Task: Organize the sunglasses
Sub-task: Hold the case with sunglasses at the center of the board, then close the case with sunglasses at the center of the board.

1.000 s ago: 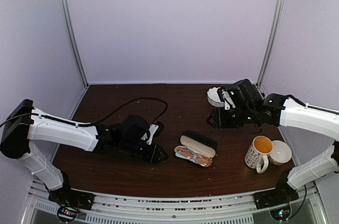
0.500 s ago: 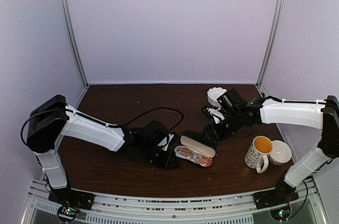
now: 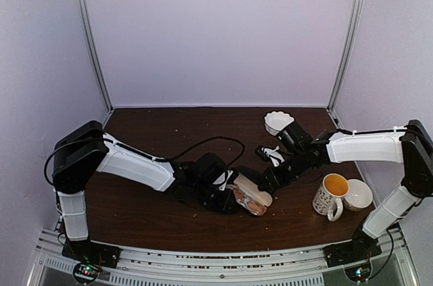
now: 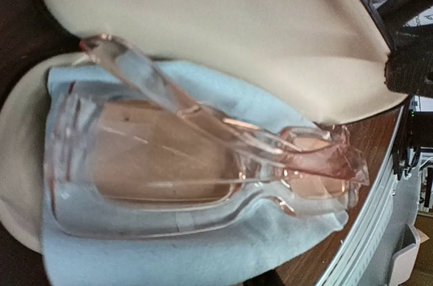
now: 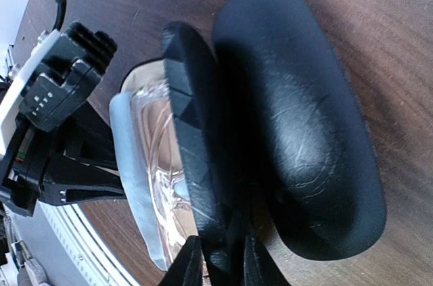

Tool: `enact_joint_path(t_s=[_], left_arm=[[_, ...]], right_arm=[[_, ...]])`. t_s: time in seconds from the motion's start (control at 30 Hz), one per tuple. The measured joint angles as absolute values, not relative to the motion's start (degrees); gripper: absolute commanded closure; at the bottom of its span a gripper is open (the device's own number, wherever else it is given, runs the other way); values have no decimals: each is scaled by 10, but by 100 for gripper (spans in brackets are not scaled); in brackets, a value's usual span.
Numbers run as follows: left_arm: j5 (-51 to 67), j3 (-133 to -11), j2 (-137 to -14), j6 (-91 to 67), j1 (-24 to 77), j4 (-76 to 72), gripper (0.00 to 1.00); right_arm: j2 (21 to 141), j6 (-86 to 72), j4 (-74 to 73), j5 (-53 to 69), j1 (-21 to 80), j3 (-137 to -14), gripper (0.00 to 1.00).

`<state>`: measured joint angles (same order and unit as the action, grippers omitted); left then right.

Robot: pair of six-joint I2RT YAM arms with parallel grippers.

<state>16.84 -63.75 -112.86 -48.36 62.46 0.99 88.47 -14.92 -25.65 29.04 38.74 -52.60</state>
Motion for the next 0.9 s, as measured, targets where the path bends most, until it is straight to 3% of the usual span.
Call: enact_joint_path(t_s=[0.33,0.7,0.77,0.9], left_arm=[[176,-644,-1140,-484,619,1,80],[196,-675,-1157,-481,619,29,81],[197,-680,-1160,-479,619,33,80],[200,-683,-1162,-478,619,36,81]], right_arm=[[873,-187,-218,302,393,-481,90],[867,-228,-264,176,490,-514,94],[869,-228,-283,156,511,-532,93],[876,-231,-316,127,543,-560,81]])
